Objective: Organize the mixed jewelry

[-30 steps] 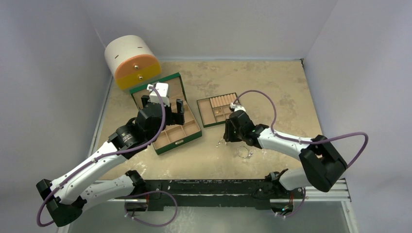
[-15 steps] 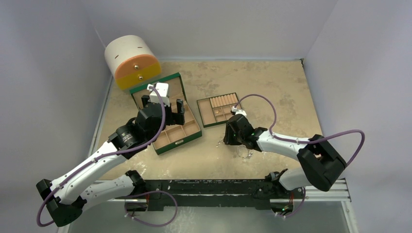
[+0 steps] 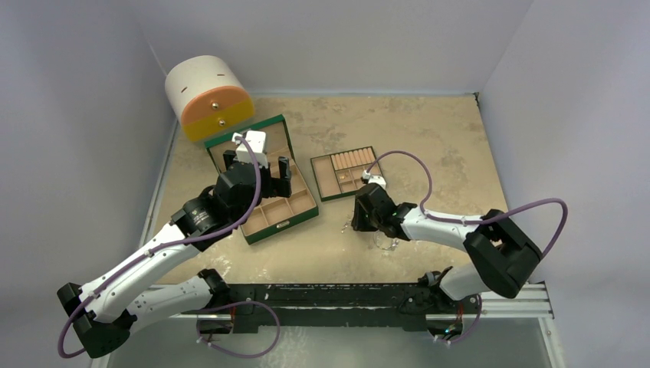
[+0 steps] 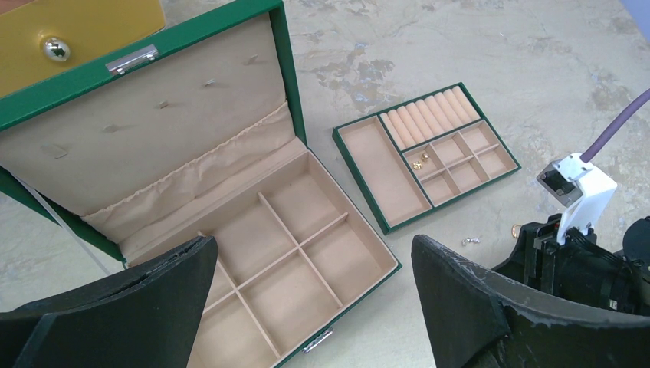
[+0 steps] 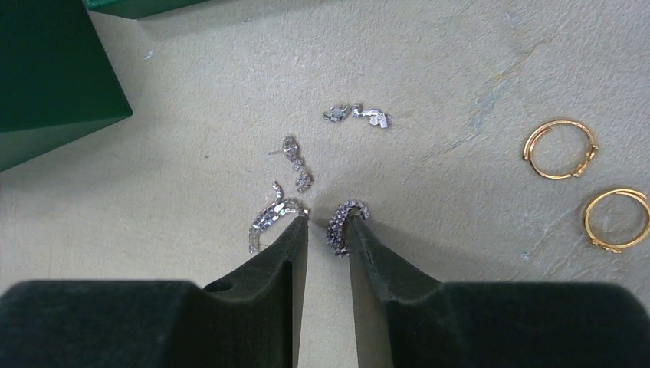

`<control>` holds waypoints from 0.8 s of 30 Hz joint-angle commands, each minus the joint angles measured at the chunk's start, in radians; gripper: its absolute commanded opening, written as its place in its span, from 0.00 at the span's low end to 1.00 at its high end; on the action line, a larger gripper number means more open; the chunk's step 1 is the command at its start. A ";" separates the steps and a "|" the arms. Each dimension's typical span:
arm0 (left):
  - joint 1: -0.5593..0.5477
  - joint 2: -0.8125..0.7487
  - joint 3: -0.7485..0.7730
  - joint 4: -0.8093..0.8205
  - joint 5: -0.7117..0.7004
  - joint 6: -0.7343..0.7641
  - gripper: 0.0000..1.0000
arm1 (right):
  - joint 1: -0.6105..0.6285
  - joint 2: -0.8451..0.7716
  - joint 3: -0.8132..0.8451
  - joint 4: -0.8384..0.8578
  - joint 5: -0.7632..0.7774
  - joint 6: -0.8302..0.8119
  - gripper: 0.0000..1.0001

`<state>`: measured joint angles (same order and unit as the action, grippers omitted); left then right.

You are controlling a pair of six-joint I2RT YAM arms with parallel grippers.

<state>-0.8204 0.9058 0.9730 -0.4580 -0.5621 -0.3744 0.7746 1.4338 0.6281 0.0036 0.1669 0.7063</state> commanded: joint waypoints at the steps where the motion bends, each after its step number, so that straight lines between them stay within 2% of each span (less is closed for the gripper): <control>1: 0.001 -0.004 0.041 0.021 -0.001 0.009 0.98 | 0.013 0.020 0.005 0.006 0.035 0.024 0.28; 11: 0.001 -0.002 0.041 0.021 0.000 0.009 0.98 | 0.027 0.021 0.005 -0.002 0.054 0.030 0.17; 18: 0.002 -0.002 0.042 0.021 0.000 0.009 0.98 | 0.031 0.004 0.010 -0.002 0.056 0.031 0.01; 24: 0.002 -0.002 0.042 0.021 -0.001 0.009 0.98 | 0.031 -0.019 0.013 -0.019 0.062 0.031 0.00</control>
<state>-0.8204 0.9058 0.9733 -0.4580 -0.5621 -0.3744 0.7990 1.4422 0.6281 0.0177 0.1955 0.7261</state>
